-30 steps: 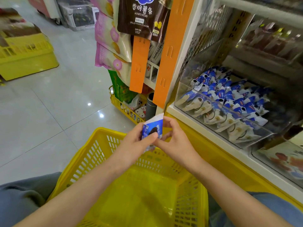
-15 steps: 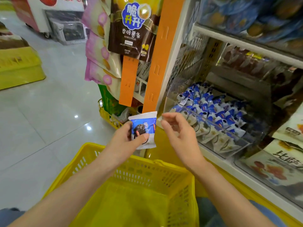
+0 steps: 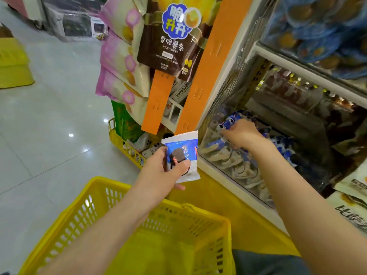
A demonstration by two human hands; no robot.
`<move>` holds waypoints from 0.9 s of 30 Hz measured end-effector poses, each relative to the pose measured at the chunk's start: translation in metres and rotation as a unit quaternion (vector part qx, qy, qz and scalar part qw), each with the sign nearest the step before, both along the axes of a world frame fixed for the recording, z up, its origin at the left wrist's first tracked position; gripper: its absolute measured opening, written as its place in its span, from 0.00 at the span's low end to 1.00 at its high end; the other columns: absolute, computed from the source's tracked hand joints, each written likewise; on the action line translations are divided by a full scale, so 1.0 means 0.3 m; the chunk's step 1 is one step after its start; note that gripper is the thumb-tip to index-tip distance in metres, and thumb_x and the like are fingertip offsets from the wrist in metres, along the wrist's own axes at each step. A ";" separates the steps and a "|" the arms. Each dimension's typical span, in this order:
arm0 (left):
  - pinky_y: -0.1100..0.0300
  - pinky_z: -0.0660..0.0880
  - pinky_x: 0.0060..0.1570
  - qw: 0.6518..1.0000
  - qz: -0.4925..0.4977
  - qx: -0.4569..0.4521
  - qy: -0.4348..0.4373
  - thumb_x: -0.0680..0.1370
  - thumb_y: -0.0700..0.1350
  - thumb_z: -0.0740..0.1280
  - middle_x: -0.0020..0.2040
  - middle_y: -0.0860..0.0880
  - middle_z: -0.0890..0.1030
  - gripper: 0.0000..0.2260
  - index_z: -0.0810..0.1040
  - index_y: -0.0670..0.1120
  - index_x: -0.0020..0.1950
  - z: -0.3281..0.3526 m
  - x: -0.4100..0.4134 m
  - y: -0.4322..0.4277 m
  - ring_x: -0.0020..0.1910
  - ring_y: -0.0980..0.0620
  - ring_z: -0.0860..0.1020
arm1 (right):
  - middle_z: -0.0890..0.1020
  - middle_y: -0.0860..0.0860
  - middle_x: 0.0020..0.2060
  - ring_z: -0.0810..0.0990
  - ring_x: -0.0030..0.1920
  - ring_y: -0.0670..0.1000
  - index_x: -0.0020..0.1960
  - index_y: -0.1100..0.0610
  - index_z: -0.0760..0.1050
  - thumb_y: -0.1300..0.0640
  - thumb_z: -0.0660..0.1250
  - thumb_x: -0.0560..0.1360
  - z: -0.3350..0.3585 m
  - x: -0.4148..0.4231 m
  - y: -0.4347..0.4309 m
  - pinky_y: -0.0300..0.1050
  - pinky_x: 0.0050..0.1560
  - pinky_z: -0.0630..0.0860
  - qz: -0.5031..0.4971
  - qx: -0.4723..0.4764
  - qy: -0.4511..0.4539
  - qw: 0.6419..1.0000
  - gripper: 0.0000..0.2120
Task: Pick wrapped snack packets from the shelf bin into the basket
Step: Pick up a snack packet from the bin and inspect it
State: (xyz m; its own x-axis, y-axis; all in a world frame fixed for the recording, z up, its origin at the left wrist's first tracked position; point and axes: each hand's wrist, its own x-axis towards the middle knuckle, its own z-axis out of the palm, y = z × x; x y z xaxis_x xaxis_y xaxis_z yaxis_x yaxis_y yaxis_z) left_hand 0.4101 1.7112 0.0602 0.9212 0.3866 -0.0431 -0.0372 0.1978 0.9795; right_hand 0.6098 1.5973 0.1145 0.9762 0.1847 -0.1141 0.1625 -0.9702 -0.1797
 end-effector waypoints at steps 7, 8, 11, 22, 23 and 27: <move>0.64 0.78 0.31 1.000 0.007 0.005 0.012 0.75 0.44 0.67 0.51 0.49 0.80 0.05 0.74 0.52 0.49 0.008 0.000 0.011 0.43 0.53 0.81 | 0.80 0.60 0.53 0.80 0.48 0.56 0.59 0.63 0.75 0.61 0.67 0.75 -0.027 -0.004 0.007 0.50 0.45 0.78 -0.026 0.152 -0.032 0.988 0.14; 0.65 0.77 0.30 1.000 0.006 0.000 0.015 0.76 0.44 0.66 0.50 0.48 0.81 0.04 0.74 0.51 0.49 0.010 -0.002 0.011 0.41 0.54 0.81 | 0.80 0.58 0.53 0.80 0.43 0.53 0.61 0.61 0.74 0.62 0.66 0.75 -0.022 -0.010 -0.007 0.48 0.43 0.77 -0.035 0.179 -0.046 0.982 0.14; 0.64 0.77 0.29 0.999 0.017 -0.028 0.010 0.78 0.48 0.63 0.44 0.50 0.83 0.04 0.76 0.49 0.49 0.027 -0.004 0.006 0.34 0.56 0.82 | 0.79 0.50 0.42 0.76 0.35 0.46 0.58 0.57 0.75 0.62 0.63 0.75 0.019 -0.049 -0.060 0.41 0.34 0.72 -0.042 0.276 -0.122 0.952 0.12; 0.49 0.77 0.52 0.955 -0.023 -0.295 -0.017 0.78 0.58 0.51 0.57 0.48 0.82 0.20 0.75 0.50 0.59 0.043 -0.025 -0.032 0.54 0.49 0.80 | 0.84 0.54 0.43 0.83 0.41 0.48 0.51 0.62 0.77 0.65 0.64 0.75 0.040 -0.428 -0.118 0.39 0.36 0.81 0.094 0.509 0.208 0.830 0.06; 0.50 0.77 0.53 0.955 -0.042 -0.293 0.001 0.79 0.59 0.50 0.56 0.48 0.82 0.20 0.75 0.51 0.59 0.037 -0.030 -0.041 0.54 0.50 0.81 | 0.84 0.57 0.45 0.83 0.42 0.49 0.52 0.63 0.76 0.66 0.64 0.75 0.009 -0.444 -0.106 0.40 0.39 0.81 0.089 0.502 0.228 0.830 0.07; 0.50 0.77 0.52 0.979 -0.047 -0.172 0.103 0.80 0.57 0.52 0.55 0.44 0.82 0.20 0.74 0.47 0.61 0.017 -0.042 -0.064 0.52 0.46 0.81 | 0.80 0.55 0.43 0.80 0.39 0.46 0.55 0.61 0.74 0.65 0.62 0.77 -0.100 -0.471 -0.077 0.37 0.37 0.80 0.077 0.518 0.254 0.813 0.08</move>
State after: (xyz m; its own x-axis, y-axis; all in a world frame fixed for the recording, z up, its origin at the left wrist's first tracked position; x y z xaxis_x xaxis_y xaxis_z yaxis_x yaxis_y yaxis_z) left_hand 0.3976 1.6919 0.0654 0.9105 0.2300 -0.3437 0.1880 0.5100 0.8394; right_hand 0.4685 1.5741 0.0844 0.8074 0.5546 -0.2010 -0.0833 -0.2302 -0.9696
